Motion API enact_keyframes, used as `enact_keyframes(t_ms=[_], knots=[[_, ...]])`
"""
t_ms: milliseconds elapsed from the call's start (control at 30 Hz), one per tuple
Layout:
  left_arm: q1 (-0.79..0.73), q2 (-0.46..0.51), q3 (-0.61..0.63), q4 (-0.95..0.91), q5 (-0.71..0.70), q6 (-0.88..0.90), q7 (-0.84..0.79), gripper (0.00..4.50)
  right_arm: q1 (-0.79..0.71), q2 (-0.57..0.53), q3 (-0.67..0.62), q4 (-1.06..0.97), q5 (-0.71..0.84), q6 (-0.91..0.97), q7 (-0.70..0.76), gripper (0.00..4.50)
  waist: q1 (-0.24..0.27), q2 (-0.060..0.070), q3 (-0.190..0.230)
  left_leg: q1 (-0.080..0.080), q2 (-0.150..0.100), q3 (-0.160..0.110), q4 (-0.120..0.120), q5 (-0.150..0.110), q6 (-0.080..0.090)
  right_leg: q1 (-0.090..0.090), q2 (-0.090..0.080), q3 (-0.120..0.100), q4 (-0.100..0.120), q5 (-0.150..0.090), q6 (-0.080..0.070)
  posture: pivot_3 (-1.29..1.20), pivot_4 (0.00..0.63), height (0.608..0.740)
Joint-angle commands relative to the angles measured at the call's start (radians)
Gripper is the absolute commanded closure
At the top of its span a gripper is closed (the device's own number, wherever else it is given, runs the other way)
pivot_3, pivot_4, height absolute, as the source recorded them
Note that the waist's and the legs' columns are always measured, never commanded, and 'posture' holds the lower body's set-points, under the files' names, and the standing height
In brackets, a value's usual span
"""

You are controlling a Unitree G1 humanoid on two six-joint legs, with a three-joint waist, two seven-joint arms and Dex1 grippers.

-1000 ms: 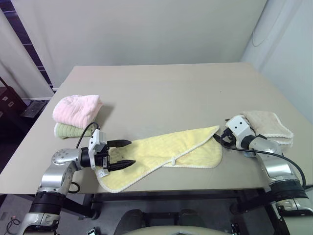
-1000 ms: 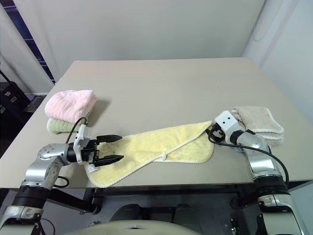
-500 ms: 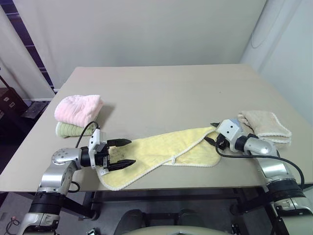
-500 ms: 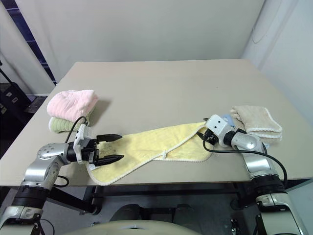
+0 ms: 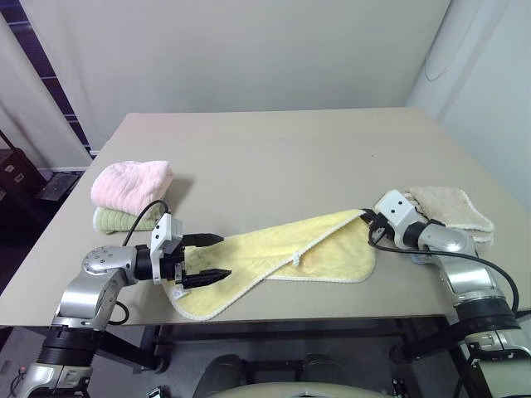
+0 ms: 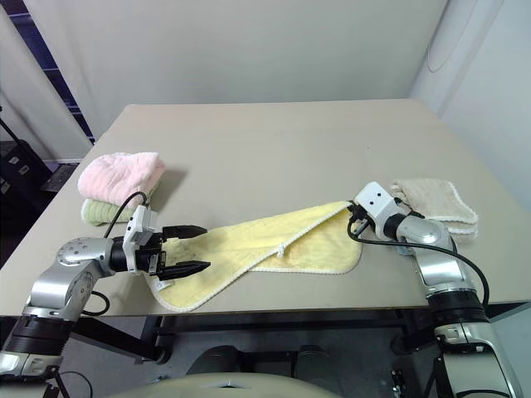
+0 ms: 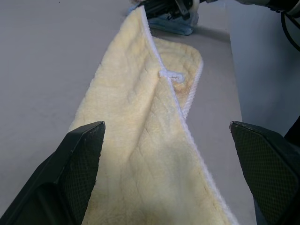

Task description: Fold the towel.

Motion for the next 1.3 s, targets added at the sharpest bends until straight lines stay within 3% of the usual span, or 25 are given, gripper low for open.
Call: enact_keyframes(t_ms=[33,200,433,833,1300], knots=[[-0.058,0.048,-0.033,-0.075,-0.007,0.087,0.006,0.0,-0.087,0.042,-0.007,-0.103,0.005,0.099,-0.065,4.48,-0.002,0.0,0.0,0.0,0.0,0.0,0.0,0.0,0.0,0.0,0.0,0.0,0.0,0.0,0.0,0.0,0.0,0.74],[-0.09,0.083,-0.074,-0.083,0.019,0.077,-0.028,0.0,-0.26,0.115,0.005,-0.045,-0.037,0.239,-0.181,4.48,-0.004,0.001,0.001,0.0,0.0,0.0,0.0,0.0,0.0,-0.002,0.0,0.0,0.001,0.0,0.0,0.0,0.0,0.74],[-0.095,0.07,-0.146,-0.144,0.038,0.111,0.003,0.0,-0.485,0.202,-0.027,0.148,-0.045,0.225,-0.348,4.48,-0.002,0.002,0.001,-0.002,0.0,0.001,-0.002,0.0,0.0,-0.004,0.0,0.0,-0.001,0.0,0.0,0.0,0.0,0.74],[-0.157,0.066,-0.275,-0.06,0.132,0.184,0.04,0.0,-0.536,0.241,-0.037,0.225,-0.033,0.225,-0.398,4.48,-0.006,0.003,0.002,-0.003,0.0,0.002,-0.003,0.0,0.0,-0.004,0.0,0.0,0.001,0.0,0.0,0.0,0.0,0.74],[-0.237,-0.019,-0.307,-0.199,0.107,0.365,0.152,0.0,-0.702,0.264,-0.115,0.163,0.018,0.301,-0.485,4.48,-0.005,0.004,0.003,-0.013,0.0,0.002,0.0,0.002,0.002,-0.012,0.0,0.0,0.002,0.0,0.0,0.0,0.0,0.74]])
